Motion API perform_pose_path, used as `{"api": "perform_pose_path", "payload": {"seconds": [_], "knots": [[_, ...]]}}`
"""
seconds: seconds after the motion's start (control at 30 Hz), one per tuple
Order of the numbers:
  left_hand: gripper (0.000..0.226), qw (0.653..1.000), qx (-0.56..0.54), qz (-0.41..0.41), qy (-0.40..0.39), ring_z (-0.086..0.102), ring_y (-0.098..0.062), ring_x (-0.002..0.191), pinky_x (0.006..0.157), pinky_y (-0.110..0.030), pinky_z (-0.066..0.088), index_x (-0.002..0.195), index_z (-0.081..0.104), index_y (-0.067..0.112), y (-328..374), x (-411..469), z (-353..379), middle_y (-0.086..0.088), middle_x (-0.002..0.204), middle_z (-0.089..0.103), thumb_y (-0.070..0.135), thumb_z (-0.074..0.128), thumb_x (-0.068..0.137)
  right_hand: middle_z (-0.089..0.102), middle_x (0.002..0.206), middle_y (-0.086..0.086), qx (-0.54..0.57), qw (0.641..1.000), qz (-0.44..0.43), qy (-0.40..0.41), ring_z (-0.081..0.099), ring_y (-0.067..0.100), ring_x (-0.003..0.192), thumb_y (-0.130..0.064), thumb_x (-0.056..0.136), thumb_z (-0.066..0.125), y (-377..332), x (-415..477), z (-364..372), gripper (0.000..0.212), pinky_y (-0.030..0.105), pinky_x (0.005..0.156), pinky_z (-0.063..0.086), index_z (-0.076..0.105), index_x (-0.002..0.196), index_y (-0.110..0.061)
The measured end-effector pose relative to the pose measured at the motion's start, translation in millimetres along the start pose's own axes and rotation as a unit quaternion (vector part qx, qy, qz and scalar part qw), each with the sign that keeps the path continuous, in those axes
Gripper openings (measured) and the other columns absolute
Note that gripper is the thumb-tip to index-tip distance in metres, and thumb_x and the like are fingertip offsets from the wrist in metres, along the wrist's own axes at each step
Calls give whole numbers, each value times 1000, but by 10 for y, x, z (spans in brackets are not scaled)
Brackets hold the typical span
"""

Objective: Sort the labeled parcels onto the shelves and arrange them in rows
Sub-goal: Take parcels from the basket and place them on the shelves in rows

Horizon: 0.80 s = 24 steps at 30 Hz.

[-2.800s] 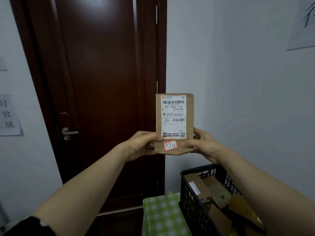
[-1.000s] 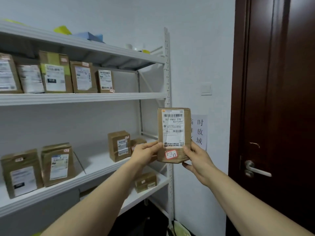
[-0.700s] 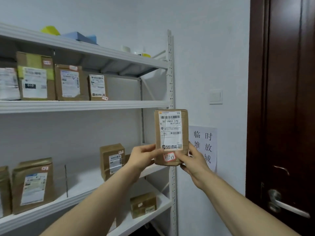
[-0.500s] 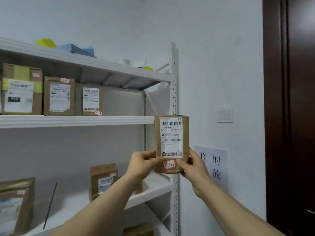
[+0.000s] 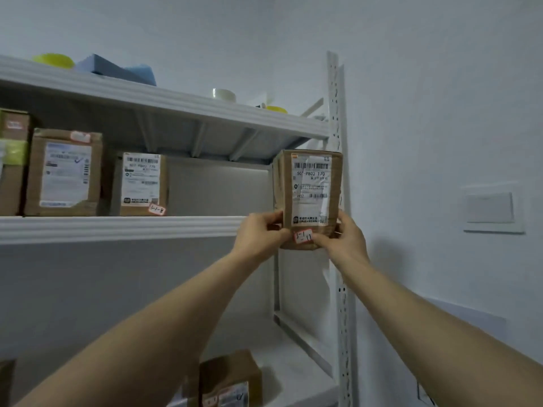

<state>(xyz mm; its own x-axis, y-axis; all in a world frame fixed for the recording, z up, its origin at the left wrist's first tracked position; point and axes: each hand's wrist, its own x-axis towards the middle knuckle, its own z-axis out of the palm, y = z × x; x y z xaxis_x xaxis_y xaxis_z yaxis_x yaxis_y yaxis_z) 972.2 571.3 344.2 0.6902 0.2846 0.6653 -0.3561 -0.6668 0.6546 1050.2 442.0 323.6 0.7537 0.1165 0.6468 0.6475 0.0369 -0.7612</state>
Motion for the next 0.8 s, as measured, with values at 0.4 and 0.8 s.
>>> {"api": "perform_pose_path", "payload": {"seconds": [0.4, 0.8], "knots": [[30, 995, 86, 29, 38, 67, -13, 95, 91, -32, 53, 116, 69, 23, -554, 1651, 272, 1, 102, 73, 18, 64, 87, 63, 116, -1, -37, 998, -58, -4, 57, 11, 103, -7, 89, 61, 544, 1665, 454, 43, 22, 86, 43, 50, 130, -15], [24, 968, 246, -43, 39, 64, -22, 88, 68, -28, 47, 103, 71, 5, -927, 2299, 579, -10, 97, 71, 21, 65, 86, 65, 105, -1, -80, 994, -28, -70, 63, 16, 96, -15, 85, 69, 1108, 2466, 668, 41, 36, 90, 51, 50, 122, -13]]}}
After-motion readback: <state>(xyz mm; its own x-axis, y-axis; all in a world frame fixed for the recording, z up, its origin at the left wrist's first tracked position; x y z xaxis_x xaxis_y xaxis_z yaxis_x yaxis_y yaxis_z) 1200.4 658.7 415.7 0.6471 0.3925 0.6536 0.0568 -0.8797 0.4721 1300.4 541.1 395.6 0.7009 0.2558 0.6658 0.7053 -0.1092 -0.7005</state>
